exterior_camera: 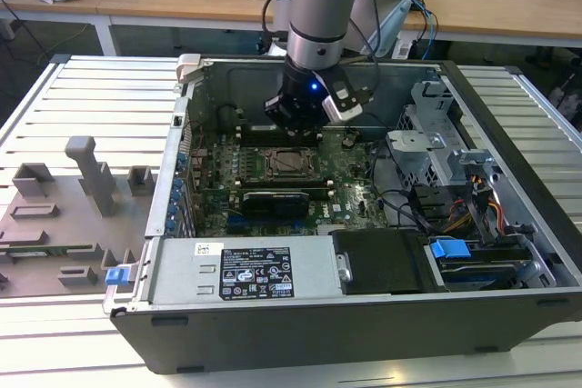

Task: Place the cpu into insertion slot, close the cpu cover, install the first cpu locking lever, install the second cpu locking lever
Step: 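Install the first cpu locking lever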

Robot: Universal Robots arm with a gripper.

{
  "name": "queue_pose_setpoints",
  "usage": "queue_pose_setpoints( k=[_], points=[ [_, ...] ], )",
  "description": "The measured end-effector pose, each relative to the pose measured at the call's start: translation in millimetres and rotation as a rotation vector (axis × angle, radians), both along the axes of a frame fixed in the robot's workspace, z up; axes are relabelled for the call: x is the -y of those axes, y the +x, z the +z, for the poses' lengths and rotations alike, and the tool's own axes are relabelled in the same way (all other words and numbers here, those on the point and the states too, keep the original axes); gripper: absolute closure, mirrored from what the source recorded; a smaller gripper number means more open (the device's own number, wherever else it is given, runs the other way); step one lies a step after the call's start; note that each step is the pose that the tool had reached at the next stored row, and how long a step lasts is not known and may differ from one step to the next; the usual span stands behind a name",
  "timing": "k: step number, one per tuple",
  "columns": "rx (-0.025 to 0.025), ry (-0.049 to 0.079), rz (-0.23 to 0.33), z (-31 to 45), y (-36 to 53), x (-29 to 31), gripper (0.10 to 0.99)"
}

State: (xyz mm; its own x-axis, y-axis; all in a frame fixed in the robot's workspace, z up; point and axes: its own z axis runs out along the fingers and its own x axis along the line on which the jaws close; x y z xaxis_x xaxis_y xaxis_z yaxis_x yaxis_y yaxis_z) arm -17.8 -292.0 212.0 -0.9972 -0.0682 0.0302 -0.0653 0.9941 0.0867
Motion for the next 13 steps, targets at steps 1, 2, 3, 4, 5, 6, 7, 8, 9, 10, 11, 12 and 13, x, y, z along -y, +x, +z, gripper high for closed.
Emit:
queue_pose_setpoints(
  k=[1,2,3,4,5,6,7,8,9,10,11,12,13],
  points=[
    [0.0007,-0.002,0.0,2.6,0.0,0.1,0.98],
    [0.0015,-0.007,0.0,3.7,-0.1,0.5,0.98],
    [0.002,-0.013,0.0,4.0,-0.4,2.1,0.98],
    [0.0025,-0.014,0.0,4.0,-1.2,6.8,0.98],
    [0.0027,-0.015,0.0,4.0,-1.8,12.0,0.98],
    [0.0026,-0.015,0.0,4.0,-2.0,15.0,0.98],
    [0.0027,-0.015,0.0,4.0,-2.0,18.2,0.98],
    [0.0027,-0.015,0.0,4.0,-2.1,22.8,0.98],
    [0.0026,-0.015,0.0,4.0,-2.1,25.2,0.98],
    [0.0027,-0.015,0.0,4.0,-2.1,27.9,0.98],
    [0.0026,-0.015,0.0,4.0,-2.1,30.1,0.98],
    [0.0027,-0.015,0.0,4.0,-2.0,32.4,0.98],
    [0.0026,-0.015,0.0,5.1,-2.1,32.8,0.98]
  ],
)
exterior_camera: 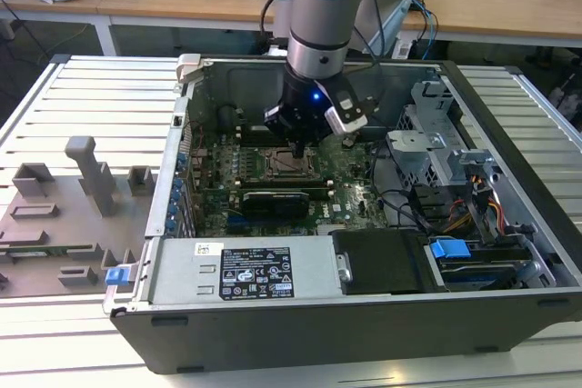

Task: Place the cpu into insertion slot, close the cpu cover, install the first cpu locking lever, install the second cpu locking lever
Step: 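Install the first cpu locking lever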

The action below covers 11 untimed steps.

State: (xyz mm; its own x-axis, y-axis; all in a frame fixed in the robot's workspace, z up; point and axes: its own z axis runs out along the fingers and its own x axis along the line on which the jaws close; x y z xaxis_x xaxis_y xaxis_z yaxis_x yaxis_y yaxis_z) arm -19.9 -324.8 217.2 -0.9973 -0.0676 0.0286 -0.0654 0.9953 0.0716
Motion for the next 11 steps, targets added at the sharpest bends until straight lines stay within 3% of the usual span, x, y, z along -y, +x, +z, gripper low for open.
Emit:
queue_pose_setpoints(
  k=[6,11],
  points=[
    [0.0001,0.0,0.0,10.8,0.0,0.0,0.98],
    [0.0001,0.0,0.0,28.9,0.0,0.0,0.98]
  ],
)
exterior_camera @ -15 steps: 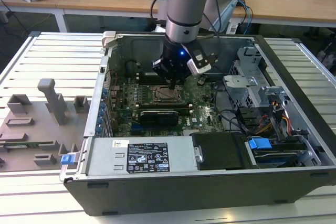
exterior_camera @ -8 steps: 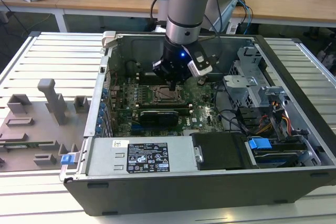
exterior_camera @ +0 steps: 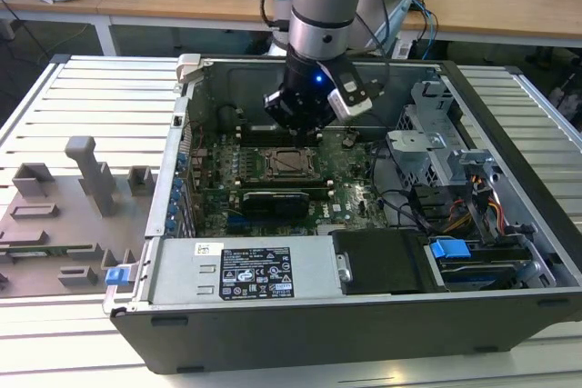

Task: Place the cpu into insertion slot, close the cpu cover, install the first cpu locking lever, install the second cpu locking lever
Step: 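Install the first cpu locking lever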

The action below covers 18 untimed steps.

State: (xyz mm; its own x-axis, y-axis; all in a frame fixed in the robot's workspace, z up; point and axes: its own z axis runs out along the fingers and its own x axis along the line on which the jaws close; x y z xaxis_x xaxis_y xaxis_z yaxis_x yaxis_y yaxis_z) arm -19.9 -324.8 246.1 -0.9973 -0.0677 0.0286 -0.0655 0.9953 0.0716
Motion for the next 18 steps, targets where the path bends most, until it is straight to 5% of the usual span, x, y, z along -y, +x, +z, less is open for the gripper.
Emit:
queue_pose_setpoints(
  k=[12,18],
  points=[
    [0.0,0.0,0.0,29.3,0.0,0.0,0.98],
    [0.0,0.0,0.0,33.0,0.0,0.0,0.98]
  ],
)
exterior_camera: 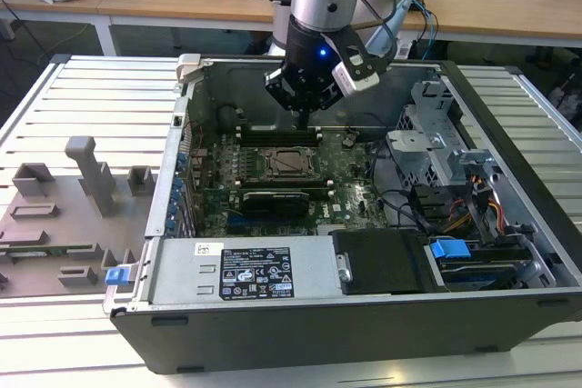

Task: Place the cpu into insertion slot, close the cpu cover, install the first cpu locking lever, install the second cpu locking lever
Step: 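Install the first cpu locking lever, then install the second cpu locking lever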

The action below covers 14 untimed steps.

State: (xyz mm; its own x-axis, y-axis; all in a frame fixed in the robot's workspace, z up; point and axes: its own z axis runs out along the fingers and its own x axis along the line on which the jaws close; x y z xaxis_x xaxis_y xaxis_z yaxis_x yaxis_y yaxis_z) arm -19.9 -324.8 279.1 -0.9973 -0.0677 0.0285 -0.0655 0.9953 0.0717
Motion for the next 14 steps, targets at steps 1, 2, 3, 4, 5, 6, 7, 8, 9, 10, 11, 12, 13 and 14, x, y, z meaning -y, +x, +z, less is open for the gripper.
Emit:
queue_pose_setpoints(
  k=[1,2,3,4,5,6,7,8,9,10,11,12,13,14],
  points=[
    [0.0,0.0,0.0,0.0,0.0,0.0,0.98],
    [0.0,0.0,0.0,0.0,0.0,0.0,0.98],
    [0.0,0.0,0.0,0.0,0.0,0.0,0.98],
    [0.0,0.0,0.0,0.0,0.0,0.0,0.98],
    [0.0,0.0,0.0,0.0,0.0,0.0,0.98],
    [0.0,0.0,0.0,0.0,0.0,0.0,0.98],
    [0.0,0.0,0.0,0.0,0.0,0.0,0.98],
    [-0.0001,0.0,0.0,0.1,0.0,0.6,0.98],
    [-0.0001,0.0,0.0,0.0,0.0,3.2,0.98],
    [0.0,0.0,0.0,0.0,0.0,5.4,0.98],
    [0.0,0.0,0.0,-0.1,0.0,10.0,0.98],
    [0.0,0.0,0.0,-0.3,0.0,14.4,0.98],
    [0.0,0.0,0.0,-0.5,0.0,19.8,0.98],
    [0.0,0.0,0.0,-0.6,0.0,22.0,0.98]
  ],
)
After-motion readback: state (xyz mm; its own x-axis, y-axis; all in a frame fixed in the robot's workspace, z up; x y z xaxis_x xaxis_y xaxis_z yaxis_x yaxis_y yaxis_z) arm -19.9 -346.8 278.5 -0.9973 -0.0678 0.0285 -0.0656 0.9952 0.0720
